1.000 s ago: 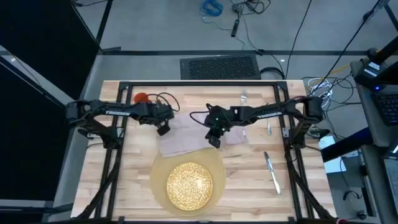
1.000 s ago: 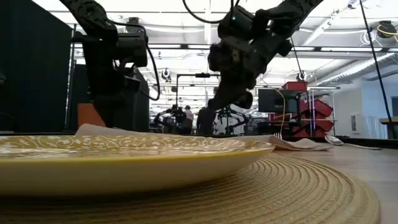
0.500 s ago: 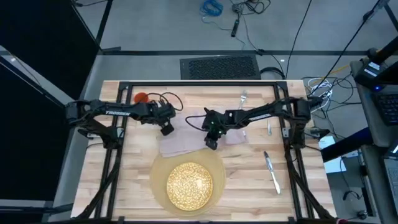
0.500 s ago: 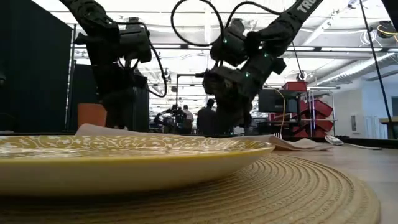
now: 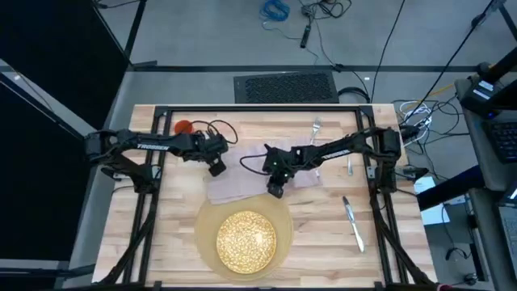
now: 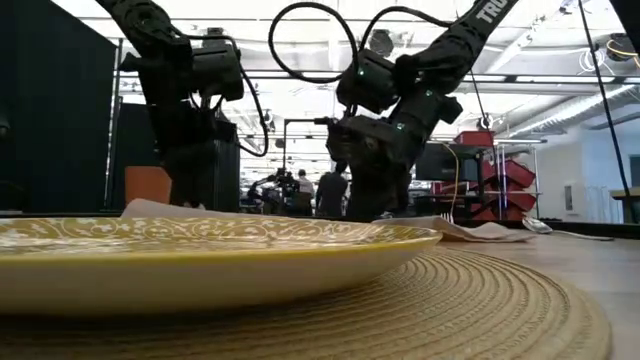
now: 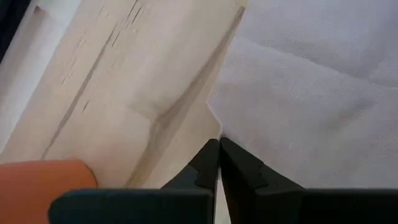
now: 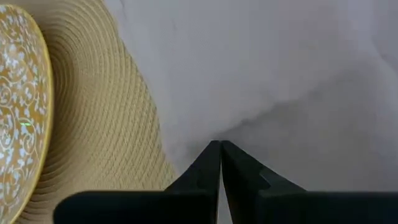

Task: Set table place
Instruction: Fold the light orange napkin on the table

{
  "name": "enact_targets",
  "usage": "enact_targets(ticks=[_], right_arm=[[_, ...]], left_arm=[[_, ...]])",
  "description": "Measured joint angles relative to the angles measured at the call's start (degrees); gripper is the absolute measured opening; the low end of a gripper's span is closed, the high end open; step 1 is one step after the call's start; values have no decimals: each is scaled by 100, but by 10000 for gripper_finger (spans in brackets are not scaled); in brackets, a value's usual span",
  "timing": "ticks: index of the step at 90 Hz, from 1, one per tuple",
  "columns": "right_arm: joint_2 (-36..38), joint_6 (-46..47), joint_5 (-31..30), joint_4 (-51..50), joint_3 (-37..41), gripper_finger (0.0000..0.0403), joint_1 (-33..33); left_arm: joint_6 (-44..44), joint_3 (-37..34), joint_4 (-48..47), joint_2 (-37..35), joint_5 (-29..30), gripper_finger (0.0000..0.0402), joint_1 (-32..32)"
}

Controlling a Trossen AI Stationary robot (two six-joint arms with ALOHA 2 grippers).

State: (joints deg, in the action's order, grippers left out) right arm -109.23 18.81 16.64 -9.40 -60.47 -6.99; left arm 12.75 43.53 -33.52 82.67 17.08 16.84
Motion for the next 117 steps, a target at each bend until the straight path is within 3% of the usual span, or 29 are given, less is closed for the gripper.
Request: enact_targets(ticks=[50,75,86,99,117], right_arm=[[218,-6,14,-624,4,0,36],[661,-153,63,430,-12,0,-83],[516,-150,541,768,-205,0,-120],[401,-354,605,837,-310,1,-65],[411,-448,581,1072,-323,38,-33]], left_arm=[[33,0,-55,0,0,0,0],[33,0,-37,1,1,0,2],[34,0,-25,2,1,0,0],[33,0,6,2,0,0,0],[17,0,13,2,-9,0,2]])
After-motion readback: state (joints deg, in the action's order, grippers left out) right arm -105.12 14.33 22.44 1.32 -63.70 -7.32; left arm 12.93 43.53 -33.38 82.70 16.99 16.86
